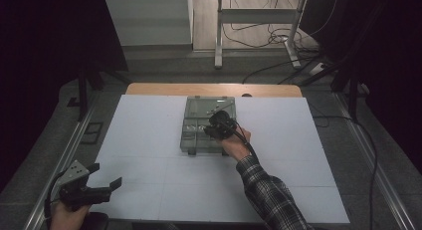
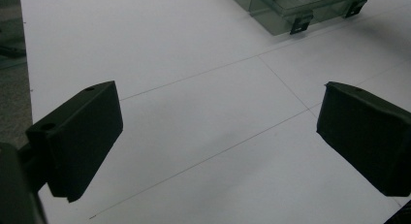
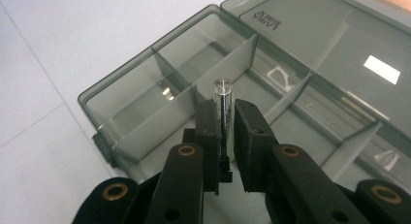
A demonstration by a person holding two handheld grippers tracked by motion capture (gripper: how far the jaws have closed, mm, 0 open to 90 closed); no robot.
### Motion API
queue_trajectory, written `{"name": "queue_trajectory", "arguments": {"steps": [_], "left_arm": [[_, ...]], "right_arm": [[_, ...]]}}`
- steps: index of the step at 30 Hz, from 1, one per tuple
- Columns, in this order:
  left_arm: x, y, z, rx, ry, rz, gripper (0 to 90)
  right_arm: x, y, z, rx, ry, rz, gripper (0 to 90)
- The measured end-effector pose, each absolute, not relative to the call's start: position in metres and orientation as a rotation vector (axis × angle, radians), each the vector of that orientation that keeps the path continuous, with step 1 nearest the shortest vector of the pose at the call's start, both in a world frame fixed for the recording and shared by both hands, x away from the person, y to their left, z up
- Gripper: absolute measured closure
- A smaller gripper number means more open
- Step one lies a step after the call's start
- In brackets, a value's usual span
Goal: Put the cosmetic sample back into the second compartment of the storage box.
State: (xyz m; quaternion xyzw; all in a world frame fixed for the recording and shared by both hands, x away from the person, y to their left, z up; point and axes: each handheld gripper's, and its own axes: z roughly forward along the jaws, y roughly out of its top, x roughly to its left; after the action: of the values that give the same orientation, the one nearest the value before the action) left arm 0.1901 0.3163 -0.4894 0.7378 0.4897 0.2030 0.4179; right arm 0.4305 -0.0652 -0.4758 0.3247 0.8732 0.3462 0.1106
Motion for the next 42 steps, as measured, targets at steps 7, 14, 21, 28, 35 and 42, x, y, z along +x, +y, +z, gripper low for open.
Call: {"name": "queue_trajectory", "arguments": {"steps": [7,14,21,28,35,42], "left_arm": [[0.19,0.317,-0.489,1.851,1.228,0.506,3.1],[0.19,0.316,-0.49,1.851,1.228,0.506,3.1],[0.191,0.317,-0.49,1.851,1.229,0.505,3.1],[0.191,0.317,-0.49,1.851,1.228,0.505,3.1],[0.191,0.316,-0.49,1.856,1.226,0.507,3.1],[0.191,0.316,-0.49,1.856,1.227,0.508,3.1]], "right_arm": [[0.439,-0.059,-0.479,0.962,2.551,1.018,80.8],[0.448,-0.052,-0.481,0.987,2.527,1.023,80.8],[0.457,-0.046,-0.485,1.006,2.515,1.009,80.4],[0.459,-0.042,-0.487,1.009,2.518,1.018,73.7],[0.458,-0.045,-0.488,1.027,2.549,1.01,66.5],[0.453,-0.045,-0.486,1.001,2.568,1.028,58.4]]}}
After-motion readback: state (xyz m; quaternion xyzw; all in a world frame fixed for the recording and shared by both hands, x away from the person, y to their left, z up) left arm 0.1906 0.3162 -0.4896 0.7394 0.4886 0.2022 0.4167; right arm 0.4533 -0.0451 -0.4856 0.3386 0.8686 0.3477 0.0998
